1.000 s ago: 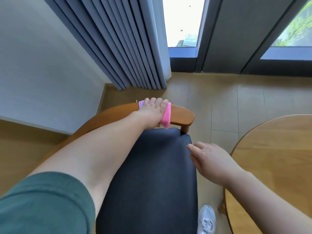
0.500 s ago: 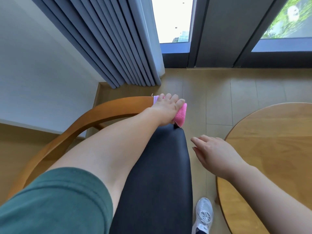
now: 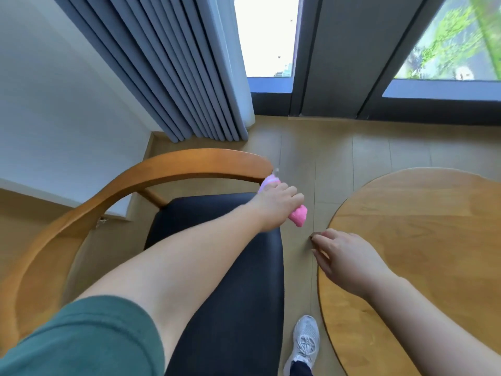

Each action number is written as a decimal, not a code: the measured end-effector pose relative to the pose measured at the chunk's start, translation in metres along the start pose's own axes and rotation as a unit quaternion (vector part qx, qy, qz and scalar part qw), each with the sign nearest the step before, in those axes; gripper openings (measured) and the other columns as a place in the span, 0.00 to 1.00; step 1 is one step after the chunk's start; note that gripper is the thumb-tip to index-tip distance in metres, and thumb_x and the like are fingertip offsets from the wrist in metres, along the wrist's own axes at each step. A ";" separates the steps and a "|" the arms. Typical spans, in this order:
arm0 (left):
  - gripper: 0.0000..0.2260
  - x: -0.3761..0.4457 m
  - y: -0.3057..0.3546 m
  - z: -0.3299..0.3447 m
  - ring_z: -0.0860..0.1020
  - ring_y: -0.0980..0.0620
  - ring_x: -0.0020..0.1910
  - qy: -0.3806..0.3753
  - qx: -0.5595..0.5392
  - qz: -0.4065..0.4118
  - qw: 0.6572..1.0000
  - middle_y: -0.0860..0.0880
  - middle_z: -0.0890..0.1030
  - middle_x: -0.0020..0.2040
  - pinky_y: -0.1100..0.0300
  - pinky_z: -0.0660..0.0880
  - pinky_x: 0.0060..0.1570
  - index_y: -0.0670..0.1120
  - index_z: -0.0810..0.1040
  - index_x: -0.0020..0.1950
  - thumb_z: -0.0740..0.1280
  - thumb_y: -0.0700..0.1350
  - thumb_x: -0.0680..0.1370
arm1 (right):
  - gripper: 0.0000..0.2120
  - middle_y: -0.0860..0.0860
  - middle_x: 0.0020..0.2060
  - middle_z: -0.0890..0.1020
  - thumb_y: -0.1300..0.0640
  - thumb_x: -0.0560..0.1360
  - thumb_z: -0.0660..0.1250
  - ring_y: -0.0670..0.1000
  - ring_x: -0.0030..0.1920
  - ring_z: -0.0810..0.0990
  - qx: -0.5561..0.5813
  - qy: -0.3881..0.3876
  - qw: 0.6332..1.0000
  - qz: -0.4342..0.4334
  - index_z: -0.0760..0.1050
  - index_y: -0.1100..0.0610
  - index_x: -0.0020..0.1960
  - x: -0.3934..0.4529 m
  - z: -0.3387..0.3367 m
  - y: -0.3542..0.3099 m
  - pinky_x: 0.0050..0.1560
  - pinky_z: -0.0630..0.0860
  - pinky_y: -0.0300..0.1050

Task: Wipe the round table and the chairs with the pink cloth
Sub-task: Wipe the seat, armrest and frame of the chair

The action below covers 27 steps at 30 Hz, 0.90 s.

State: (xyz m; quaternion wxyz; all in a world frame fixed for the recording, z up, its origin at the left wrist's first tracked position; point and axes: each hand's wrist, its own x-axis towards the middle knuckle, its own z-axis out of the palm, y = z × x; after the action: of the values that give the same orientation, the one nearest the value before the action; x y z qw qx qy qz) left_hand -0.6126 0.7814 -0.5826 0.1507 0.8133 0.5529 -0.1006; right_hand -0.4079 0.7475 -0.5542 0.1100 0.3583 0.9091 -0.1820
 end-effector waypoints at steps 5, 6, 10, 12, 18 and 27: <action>0.25 -0.085 0.022 -0.008 0.73 0.49 0.52 -0.012 -0.323 -0.188 0.928 0.49 0.71 0.59 0.54 0.72 0.46 0.54 0.61 0.66 0.64 0.36 0.74 | 0.31 0.48 0.65 0.67 0.35 0.74 0.62 0.46 0.49 0.77 0.015 -0.043 0.998 0.032 0.59 0.47 0.71 0.005 -0.020 -0.016 0.41 0.74 0.33; 0.27 -0.103 0.024 -0.008 0.72 0.51 0.50 -0.017 -0.329 -0.194 0.924 0.49 0.70 0.60 0.56 0.71 0.42 0.56 0.59 0.66 0.64 0.36 0.73 | 0.37 0.48 0.68 0.65 0.32 0.71 0.63 0.46 0.50 0.78 0.025 -0.047 0.998 0.026 0.56 0.47 0.73 0.008 -0.024 -0.022 0.42 0.76 0.34; 0.25 -0.154 0.037 -0.005 0.71 0.56 0.43 0.012 -0.347 -0.227 0.910 0.53 0.69 0.55 0.62 0.66 0.34 0.58 0.58 0.61 0.64 0.37 0.73 | 0.43 0.44 0.68 0.65 0.25 0.66 0.60 0.46 0.54 0.78 0.060 -0.067 0.994 -0.055 0.54 0.45 0.73 0.026 -0.039 -0.060 0.48 0.77 0.39; 0.21 -0.173 0.040 -0.004 0.73 0.56 0.45 0.036 -0.371 -0.242 0.896 0.55 0.71 0.52 0.60 0.70 0.36 0.58 0.60 0.60 0.66 0.41 0.75 | 0.36 0.41 0.60 0.71 0.25 0.65 0.57 0.45 0.49 0.77 0.080 -0.062 0.991 -0.092 0.62 0.43 0.66 0.032 -0.044 -0.084 0.47 0.78 0.39; 0.06 -0.233 0.028 0.010 0.75 0.52 0.39 0.112 -0.375 -0.298 0.871 0.55 0.75 0.42 0.57 0.72 0.34 0.56 0.65 0.49 0.63 0.50 0.76 | 0.05 0.44 0.36 0.74 0.53 0.72 0.65 0.45 0.35 0.74 0.076 -0.035 0.987 -0.138 0.69 0.50 0.44 0.041 -0.029 -0.147 0.35 0.73 0.41; 0.08 -0.316 0.036 0.043 0.73 0.55 0.29 0.144 -0.547 -0.422 0.708 0.52 0.79 0.37 0.61 0.70 0.28 0.49 0.70 0.41 0.61 0.53 0.69 | 0.09 0.45 0.41 0.70 0.56 0.73 0.69 0.50 0.35 0.73 0.104 0.014 0.985 -0.135 0.68 0.53 0.44 0.015 -0.003 -0.225 0.34 0.73 0.45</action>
State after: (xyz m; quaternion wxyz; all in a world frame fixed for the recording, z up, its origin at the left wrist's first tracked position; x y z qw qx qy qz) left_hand -0.6959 0.4789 -0.5136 0.4293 0.2749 0.8117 0.2852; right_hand -0.5742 0.6060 -0.4995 0.0341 0.2446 0.9265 -0.2840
